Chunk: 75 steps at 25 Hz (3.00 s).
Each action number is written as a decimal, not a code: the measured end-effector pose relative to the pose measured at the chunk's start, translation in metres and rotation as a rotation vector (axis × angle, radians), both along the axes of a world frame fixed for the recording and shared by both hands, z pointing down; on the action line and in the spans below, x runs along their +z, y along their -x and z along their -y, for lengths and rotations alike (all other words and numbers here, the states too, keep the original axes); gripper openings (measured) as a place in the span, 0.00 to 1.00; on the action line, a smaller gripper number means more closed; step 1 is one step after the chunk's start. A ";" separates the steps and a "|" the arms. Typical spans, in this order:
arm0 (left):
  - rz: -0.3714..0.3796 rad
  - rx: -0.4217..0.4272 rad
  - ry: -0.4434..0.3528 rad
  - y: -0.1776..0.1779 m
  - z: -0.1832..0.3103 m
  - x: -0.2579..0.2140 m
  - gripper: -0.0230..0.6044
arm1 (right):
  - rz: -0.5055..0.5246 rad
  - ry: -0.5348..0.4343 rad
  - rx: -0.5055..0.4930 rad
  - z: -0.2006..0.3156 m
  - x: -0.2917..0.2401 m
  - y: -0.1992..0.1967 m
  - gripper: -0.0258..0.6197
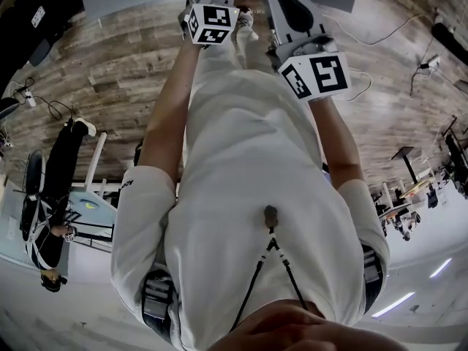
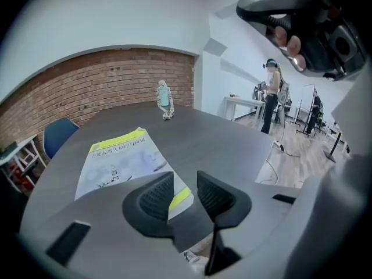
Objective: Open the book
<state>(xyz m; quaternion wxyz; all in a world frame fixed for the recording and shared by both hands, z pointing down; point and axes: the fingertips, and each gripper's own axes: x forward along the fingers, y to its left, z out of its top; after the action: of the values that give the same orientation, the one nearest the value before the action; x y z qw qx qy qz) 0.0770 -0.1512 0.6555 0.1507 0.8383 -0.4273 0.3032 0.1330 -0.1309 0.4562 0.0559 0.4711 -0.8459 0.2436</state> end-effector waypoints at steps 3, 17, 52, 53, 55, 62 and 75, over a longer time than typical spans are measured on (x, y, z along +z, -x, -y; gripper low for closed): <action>0.052 0.001 0.015 -0.004 0.000 0.009 0.25 | 0.002 0.007 0.010 -0.001 0.002 -0.007 0.10; 0.118 -0.040 0.016 -0.006 0.002 0.023 0.21 | 0.001 0.021 0.041 -0.005 0.010 -0.024 0.10; 0.220 -0.070 -0.021 0.010 -0.008 0.017 0.12 | -0.018 -0.009 0.078 -0.018 0.000 -0.027 0.10; 0.222 -0.068 -0.023 0.010 -0.008 0.017 0.12 | -0.019 -0.010 0.078 -0.019 -0.001 -0.027 0.10; 0.228 -0.064 -0.030 0.012 -0.009 0.015 0.11 | -0.023 -0.013 0.076 -0.023 -0.002 -0.027 0.10; 0.223 -0.052 -0.038 0.015 -0.012 0.011 0.09 | -0.032 -0.015 0.064 -0.034 -0.003 -0.024 0.10; 0.116 -0.008 -0.001 0.039 -0.008 -0.019 0.08 | -0.050 -0.038 0.104 -0.021 -0.013 -0.009 0.10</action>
<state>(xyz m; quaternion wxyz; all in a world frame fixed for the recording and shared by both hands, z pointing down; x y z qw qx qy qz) 0.0379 -0.1431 0.6364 0.1264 0.8177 -0.4386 0.3507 0.1417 -0.1096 0.4429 0.0553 0.5212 -0.8232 0.2183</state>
